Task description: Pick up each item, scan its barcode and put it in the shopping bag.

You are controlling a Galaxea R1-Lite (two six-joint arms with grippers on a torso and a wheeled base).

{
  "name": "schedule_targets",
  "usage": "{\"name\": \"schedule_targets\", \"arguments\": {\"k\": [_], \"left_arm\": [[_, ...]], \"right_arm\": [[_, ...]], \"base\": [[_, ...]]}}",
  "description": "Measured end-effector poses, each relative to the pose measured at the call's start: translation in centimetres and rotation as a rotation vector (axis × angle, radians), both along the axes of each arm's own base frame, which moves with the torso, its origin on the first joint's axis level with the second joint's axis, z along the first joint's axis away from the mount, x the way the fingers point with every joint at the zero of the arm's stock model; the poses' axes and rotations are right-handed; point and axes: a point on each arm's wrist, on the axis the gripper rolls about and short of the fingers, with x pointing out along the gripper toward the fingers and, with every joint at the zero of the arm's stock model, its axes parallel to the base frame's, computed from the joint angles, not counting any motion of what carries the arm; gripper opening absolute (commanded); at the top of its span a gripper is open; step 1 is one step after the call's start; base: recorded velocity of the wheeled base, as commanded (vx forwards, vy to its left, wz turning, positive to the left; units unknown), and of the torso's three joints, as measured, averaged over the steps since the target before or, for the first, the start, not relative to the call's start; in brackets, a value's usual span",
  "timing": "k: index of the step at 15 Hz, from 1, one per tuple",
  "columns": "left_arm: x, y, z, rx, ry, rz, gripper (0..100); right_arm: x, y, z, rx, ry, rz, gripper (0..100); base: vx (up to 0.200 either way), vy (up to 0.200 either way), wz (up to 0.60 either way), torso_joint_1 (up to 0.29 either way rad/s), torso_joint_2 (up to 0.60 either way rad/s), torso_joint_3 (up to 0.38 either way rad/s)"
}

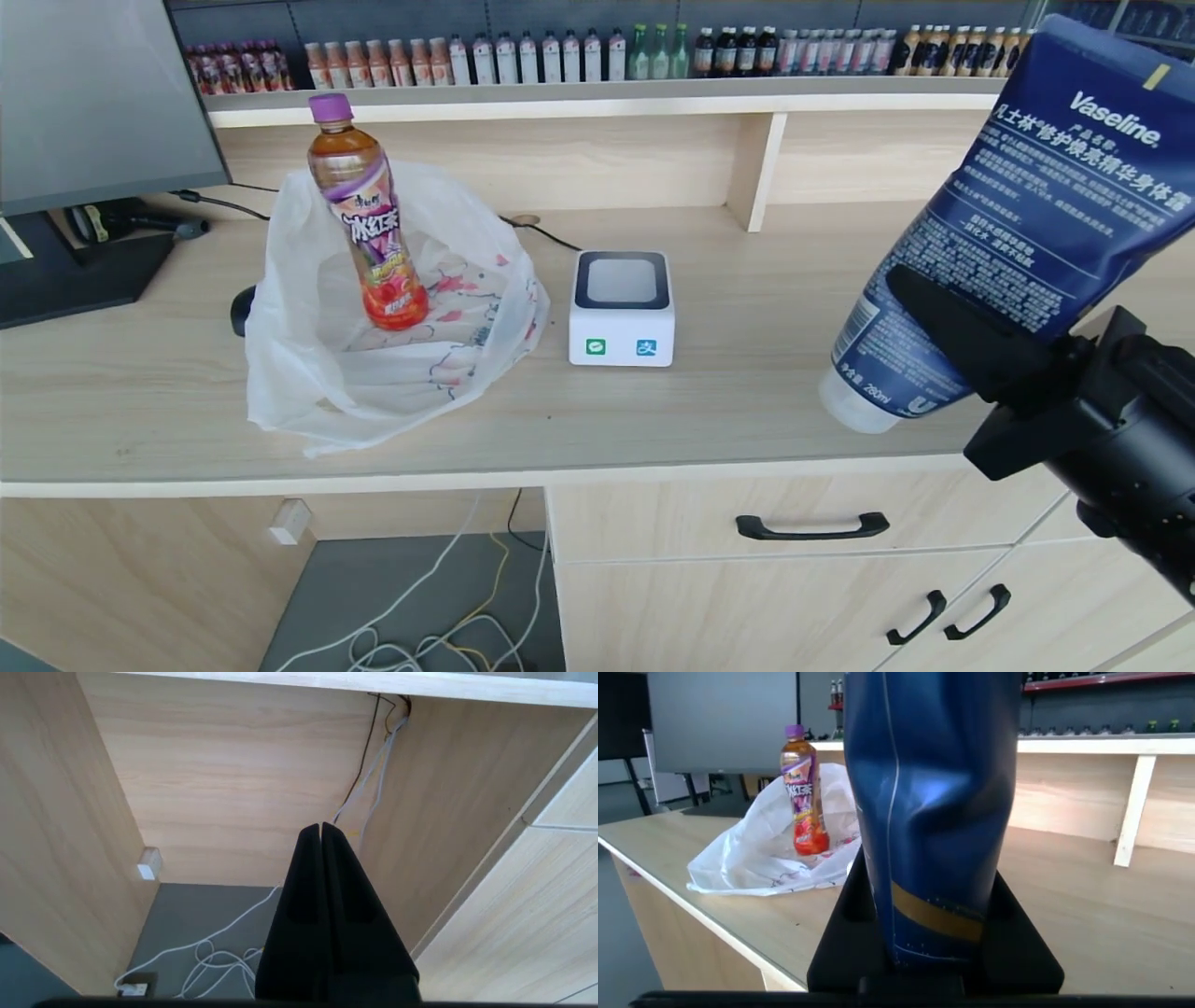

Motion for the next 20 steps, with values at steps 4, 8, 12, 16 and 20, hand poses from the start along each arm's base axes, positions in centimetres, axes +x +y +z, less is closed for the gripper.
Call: {"name": "schedule_targets", "arguments": {"k": [4, 8, 12, 16, 20], "left_arm": [[0.0, 0.0, 0.0, 0.003, 0.000, 0.000, 0], [0.0, 0.0, 0.0, 0.004, 0.000, 0.000, 0], [0.0, 0.0, 0.0, 0.005, 0.000, 0.000, 0], [0.0, 0.0, 0.0, 0.004, 0.000, 0.000, 0], [0.0, 0.0, 0.0, 0.004, 0.000, 0.000, 0]], "right_arm": [[0.0, 0.0, 0.0, 0.001, -0.002, 0.001, 0], [0.3, 0.2, 0.0, -0.012, -0.006, -0.003, 0], [1.3, 1.1, 0.4, -0.108, -0.106, 0.035, 0], [3.8, 2.1, 1.2, -0.306, -0.172, 0.073, 0], [6.4, 3.4, 4.5, -0.517, -0.393, -0.073, 0]], "base": [[0.000, 0.050, 0.00, -0.001, 0.00, 0.001], [0.000, 0.000, 0.00, 0.000, 0.00, 0.000], [0.000, 0.000, 0.00, 0.000, 0.00, 0.000], [0.000, 0.000, 0.00, 0.000, 0.00, 0.000], [0.000, 0.000, 0.00, 0.000, 0.00, 0.000]]}}
